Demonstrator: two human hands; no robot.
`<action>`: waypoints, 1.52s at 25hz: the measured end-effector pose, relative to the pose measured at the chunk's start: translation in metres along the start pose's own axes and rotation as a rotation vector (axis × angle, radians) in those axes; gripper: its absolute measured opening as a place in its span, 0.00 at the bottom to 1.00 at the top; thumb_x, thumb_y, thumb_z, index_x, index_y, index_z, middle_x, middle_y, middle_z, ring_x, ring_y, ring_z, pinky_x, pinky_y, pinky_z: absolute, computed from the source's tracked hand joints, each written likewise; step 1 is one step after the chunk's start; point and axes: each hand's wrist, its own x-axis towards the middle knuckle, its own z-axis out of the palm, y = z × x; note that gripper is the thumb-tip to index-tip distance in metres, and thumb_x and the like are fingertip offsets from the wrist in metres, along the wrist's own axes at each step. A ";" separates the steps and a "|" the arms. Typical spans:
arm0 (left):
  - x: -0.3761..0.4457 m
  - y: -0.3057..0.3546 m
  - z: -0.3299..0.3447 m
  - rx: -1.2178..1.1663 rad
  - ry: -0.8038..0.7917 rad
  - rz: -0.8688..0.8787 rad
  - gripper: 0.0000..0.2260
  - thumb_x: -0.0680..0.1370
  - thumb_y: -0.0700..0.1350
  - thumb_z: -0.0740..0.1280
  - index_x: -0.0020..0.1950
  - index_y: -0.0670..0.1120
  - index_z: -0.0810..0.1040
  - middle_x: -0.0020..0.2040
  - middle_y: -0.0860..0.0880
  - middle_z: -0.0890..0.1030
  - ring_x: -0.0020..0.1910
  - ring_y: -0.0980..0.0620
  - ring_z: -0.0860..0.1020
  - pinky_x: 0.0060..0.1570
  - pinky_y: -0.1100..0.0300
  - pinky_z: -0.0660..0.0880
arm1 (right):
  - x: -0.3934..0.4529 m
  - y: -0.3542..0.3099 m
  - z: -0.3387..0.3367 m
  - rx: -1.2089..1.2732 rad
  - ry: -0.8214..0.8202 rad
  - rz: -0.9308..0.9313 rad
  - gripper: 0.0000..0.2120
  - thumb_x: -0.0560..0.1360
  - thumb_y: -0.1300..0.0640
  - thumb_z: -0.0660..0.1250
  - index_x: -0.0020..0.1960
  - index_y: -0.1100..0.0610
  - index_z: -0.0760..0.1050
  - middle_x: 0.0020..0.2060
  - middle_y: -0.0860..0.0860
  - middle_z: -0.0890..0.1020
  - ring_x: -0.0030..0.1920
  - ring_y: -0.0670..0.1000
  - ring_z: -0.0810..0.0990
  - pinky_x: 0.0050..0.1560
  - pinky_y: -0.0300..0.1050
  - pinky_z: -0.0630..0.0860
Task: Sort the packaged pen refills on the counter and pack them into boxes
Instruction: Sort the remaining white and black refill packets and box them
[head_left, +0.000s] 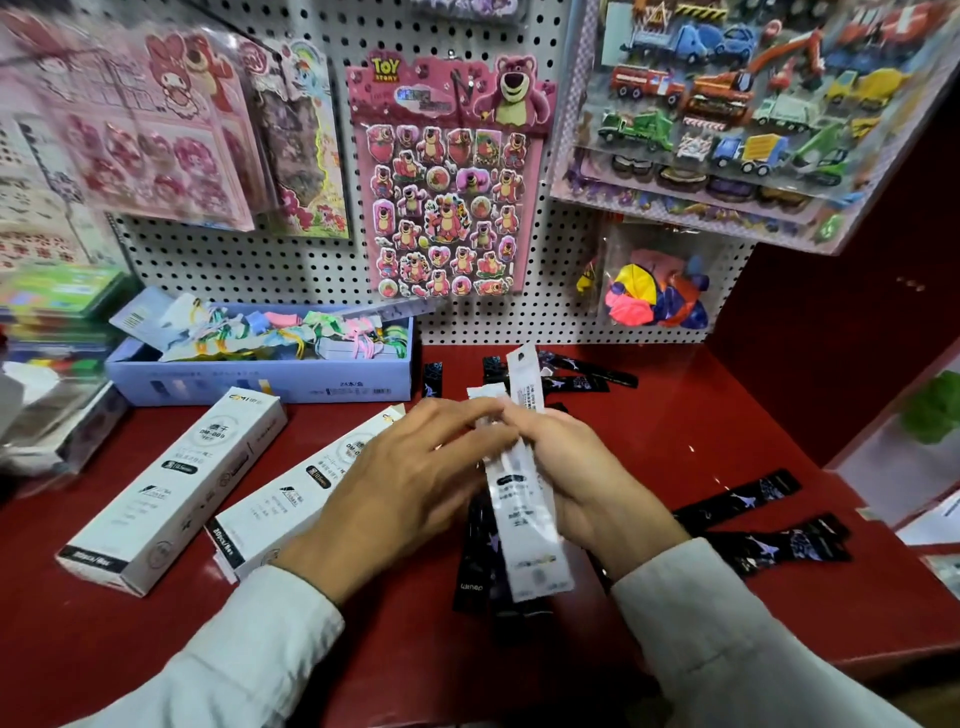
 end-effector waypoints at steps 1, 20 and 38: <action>-0.001 -0.002 -0.003 -0.014 0.037 -0.004 0.14 0.79 0.43 0.64 0.62 0.43 0.81 0.62 0.46 0.80 0.56 0.45 0.77 0.55 0.53 0.74 | -0.002 -0.002 0.000 -0.010 0.005 0.021 0.16 0.81 0.52 0.63 0.54 0.66 0.79 0.35 0.58 0.81 0.31 0.55 0.79 0.29 0.44 0.72; -0.002 0.004 0.019 -0.665 0.137 -0.703 0.03 0.83 0.48 0.59 0.53 0.53 0.72 0.39 0.52 0.82 0.37 0.54 0.80 0.38 0.52 0.75 | 0.008 0.020 0.012 0.138 0.014 -0.331 0.07 0.79 0.66 0.62 0.56 0.63 0.74 0.46 0.58 0.87 0.45 0.53 0.87 0.44 0.45 0.83; 0.011 -0.030 -0.033 -0.303 0.353 -0.416 0.31 0.76 0.50 0.68 0.75 0.63 0.59 0.64 0.59 0.68 0.66 0.65 0.67 0.63 0.68 0.65 | -0.008 -0.036 -0.027 0.400 0.281 -0.542 0.03 0.79 0.62 0.63 0.50 0.55 0.72 0.31 0.50 0.83 0.29 0.49 0.81 0.31 0.42 0.80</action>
